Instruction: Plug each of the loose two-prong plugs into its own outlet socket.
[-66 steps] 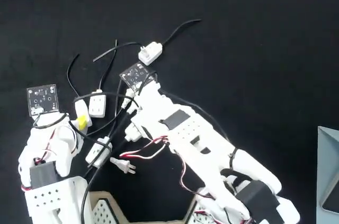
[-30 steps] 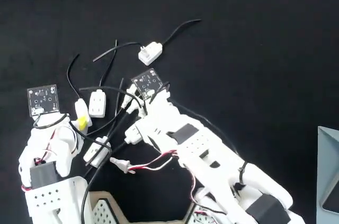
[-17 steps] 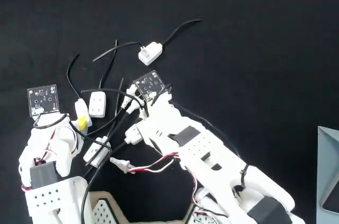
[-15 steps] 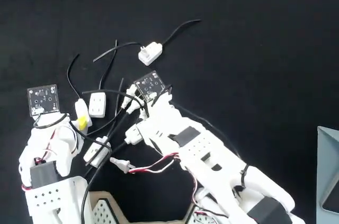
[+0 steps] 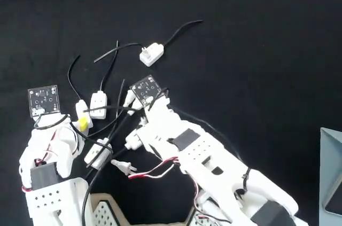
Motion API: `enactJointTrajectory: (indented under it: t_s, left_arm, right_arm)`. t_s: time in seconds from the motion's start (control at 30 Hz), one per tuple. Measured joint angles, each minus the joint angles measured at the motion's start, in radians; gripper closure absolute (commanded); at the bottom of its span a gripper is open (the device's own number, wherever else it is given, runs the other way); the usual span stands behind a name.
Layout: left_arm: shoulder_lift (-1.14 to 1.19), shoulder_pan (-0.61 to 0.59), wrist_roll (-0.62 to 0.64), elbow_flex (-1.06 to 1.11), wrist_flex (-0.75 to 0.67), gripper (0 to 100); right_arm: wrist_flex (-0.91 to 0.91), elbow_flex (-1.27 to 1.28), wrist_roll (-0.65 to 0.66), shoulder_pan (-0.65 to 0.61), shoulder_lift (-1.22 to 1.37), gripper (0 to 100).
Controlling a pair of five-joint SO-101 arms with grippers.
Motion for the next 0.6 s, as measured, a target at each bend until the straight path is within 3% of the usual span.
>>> enactJointTrajectory:
  t_s: [0.2, 0.6]
  left_arm:
    - [0.0, 0.0, 0.0, 0.0, 0.0, 73]
    - [0.0, 0.0, 0.0, 0.0, 0.0, 73]
  right_arm:
    - [-0.066, 0.005, -0.032, -0.006, 0.002, 98.6]
    - [-0.006, -0.117, -0.049, -0.008, 0.153, 98.6]
